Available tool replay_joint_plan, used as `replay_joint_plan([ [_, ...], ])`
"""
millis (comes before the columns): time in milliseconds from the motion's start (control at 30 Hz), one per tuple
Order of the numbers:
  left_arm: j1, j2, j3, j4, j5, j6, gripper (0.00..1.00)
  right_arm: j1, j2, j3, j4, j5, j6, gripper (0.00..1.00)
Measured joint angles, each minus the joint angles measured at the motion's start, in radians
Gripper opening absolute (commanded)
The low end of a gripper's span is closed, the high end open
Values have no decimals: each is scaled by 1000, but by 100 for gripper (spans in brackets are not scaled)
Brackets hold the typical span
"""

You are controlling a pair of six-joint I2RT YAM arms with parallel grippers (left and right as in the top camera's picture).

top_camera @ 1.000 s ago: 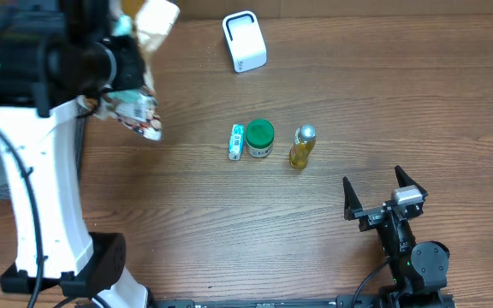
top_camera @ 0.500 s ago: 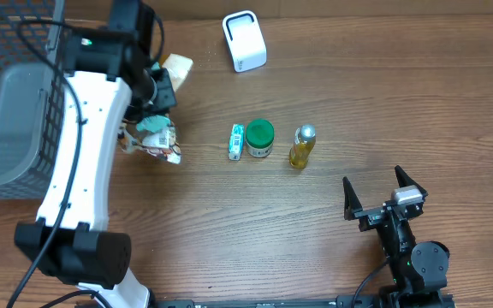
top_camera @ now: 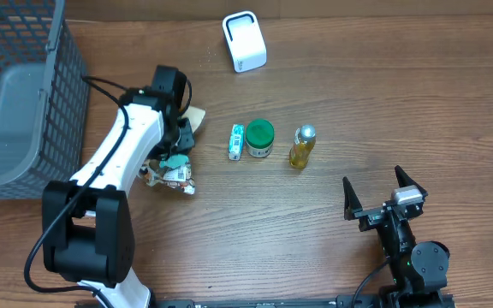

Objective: Scan the item barcode
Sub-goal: 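Carry the wipes pack forward and lower it onto the table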

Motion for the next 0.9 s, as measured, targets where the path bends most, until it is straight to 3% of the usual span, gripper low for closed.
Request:
replay_joint_plan([
  [333,0,0,-122,161,-12,-8,21,0,0,0,0,0,0,100],
  [700,0,0,-132,175,-19,-8,26,0,0,0,0,0,0,100],
  [767,0,0,-133,179,-19,-8,35,0,0,0,0,0,0,100],
  [900,0,0,-134,189,-19,-12,70,0,0,0,0,0,0,100],
])
